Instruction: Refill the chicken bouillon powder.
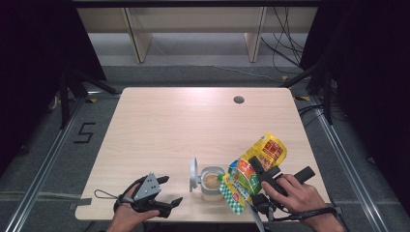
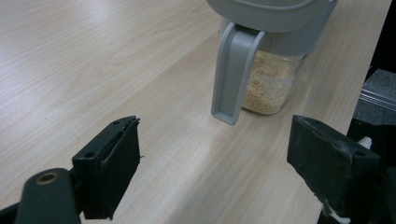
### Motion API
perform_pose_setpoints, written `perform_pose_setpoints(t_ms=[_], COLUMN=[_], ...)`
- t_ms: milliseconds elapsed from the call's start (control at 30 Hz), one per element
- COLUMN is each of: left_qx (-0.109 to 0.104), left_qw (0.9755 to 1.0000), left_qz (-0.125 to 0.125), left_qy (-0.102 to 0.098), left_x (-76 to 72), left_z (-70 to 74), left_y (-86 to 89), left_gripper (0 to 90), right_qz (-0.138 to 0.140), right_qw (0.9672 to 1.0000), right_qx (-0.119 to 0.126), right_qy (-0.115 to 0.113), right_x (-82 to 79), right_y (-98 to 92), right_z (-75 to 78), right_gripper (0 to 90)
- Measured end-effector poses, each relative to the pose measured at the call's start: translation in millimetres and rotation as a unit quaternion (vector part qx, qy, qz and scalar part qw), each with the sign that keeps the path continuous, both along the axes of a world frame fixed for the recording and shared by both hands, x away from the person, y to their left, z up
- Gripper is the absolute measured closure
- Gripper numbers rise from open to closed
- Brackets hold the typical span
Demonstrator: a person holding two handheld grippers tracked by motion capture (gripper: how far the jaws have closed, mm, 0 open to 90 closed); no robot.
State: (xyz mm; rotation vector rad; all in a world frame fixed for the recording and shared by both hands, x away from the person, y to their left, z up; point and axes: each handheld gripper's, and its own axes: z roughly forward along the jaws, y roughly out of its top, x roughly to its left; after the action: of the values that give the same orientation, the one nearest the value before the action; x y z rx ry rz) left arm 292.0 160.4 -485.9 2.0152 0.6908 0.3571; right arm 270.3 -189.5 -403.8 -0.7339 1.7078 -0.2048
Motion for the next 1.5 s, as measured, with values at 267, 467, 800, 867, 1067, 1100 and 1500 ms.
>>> perform_pose_setpoints(t_ms=[267,467,800,867,1067,1100,1500], left_qx=[-0.002,0.001,-0.001,0.000,0.000,0.000,-0.001], left_qw=[1.0000,1.0000,1.0000,1.0000,1.0000,1.0000,1.0000], left_qz=[-0.002,0.000,-0.003,0.000,-0.004,-0.005,-0.003], left_qy=[0.001,-0.001,0.000,-0.001,-0.001,-0.001,-0.003], left_x=[0.4,0.1,0.5,-0.1,0.6,0.6,0.5], left_z=[-0.1,0.1,0.0,0.0,0.1,0.2,0.3], left_y=[0.1,0.1,0.6,0.3,0.7,0.8,0.8], left_gripper=[16.5,16.5,16.5,16.5,16.5,16.5,16.5], right_qz=[0.003,0.006,0.015,0.011,0.028,0.020,0.001], right_qw=[0.9979,0.9954,0.9855,0.9822,0.9706,0.9679,0.9455], right_qx=[0.059,0.086,0.141,0.157,0.194,0.202,0.265], right_qy=[0.024,0.043,0.092,0.102,0.139,0.148,0.189], right_x=[3.7,8.0,11.4,12.8,18.6,19.0,30.6], right_y=[-8.1,-12.7,-19.8,-22.6,-29.2,-30.8,-49.5], right_z=[-3.4,-7.7,-6.2,-8.2,-12.5,-14.0,-21.8], right_gripper=[63.8,64.0,64.3,64.4,64.7,64.8,66.2])
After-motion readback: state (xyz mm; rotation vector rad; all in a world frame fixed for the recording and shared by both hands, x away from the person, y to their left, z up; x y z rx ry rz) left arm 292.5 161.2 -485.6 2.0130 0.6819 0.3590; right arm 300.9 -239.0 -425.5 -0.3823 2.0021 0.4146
